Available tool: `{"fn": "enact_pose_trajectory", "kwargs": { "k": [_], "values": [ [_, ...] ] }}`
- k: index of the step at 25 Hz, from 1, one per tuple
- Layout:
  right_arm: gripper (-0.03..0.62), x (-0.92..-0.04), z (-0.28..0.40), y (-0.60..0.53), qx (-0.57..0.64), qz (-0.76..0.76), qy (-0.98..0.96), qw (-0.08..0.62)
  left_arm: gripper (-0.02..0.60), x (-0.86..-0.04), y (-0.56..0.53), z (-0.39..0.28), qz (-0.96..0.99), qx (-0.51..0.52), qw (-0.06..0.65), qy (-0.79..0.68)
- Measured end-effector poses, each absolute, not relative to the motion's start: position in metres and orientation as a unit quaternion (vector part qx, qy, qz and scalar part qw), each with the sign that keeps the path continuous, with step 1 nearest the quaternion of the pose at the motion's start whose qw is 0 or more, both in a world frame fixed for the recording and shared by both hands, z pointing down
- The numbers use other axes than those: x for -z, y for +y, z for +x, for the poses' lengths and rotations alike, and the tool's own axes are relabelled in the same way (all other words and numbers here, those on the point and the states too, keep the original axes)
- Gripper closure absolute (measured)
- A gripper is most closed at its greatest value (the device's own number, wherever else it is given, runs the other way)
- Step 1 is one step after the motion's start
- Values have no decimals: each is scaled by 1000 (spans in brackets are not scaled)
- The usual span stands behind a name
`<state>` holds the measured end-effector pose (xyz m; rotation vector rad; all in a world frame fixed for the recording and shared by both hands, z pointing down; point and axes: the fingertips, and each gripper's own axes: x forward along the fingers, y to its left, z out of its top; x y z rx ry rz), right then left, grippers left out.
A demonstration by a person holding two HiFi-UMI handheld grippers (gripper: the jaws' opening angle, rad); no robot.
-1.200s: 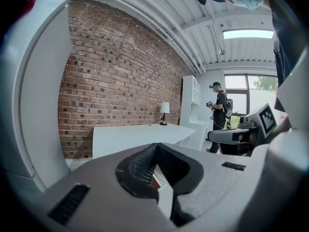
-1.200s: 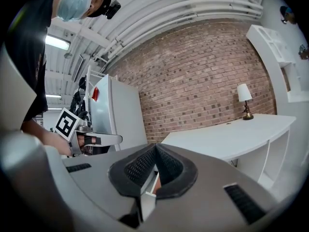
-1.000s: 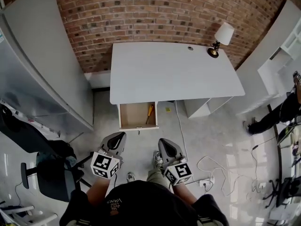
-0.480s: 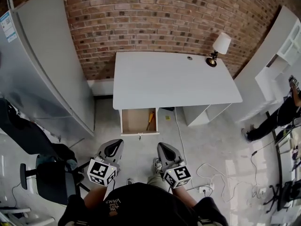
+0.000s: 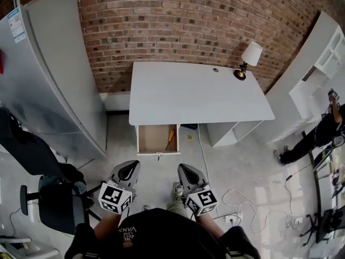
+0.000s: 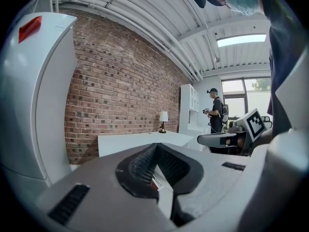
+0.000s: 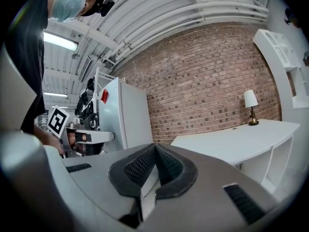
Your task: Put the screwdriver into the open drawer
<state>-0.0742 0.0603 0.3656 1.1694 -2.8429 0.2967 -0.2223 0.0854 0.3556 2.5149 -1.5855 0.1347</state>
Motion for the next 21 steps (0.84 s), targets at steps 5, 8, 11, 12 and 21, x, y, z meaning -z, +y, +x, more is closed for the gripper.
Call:
{"fn": "enact_pose_trajectory", "kwargs": {
  "k": [5, 8, 11, 12, 21],
  "values": [
    [603, -366, -73, 65, -97, 377, -920, 29, 574, -356, 91, -216, 846, -48, 82, -525],
    [603, -367, -75, 69, -97, 375, -921, 30, 574, -358, 95, -213, 849, -53, 81, -519],
    [603, -366, -75, 71, -96, 371, -923, 31, 574, -358, 98, -210, 849, -57, 81, -518],
    [603, -366, -75, 71, -96, 369, -924, 31, 574, -358, 99, -210, 849, -58, 81, -519],
    [603, -367, -67, 76, -98, 372, -923, 28, 574, -359, 106, -201, 846, -51, 86, -523]
  ]
}}
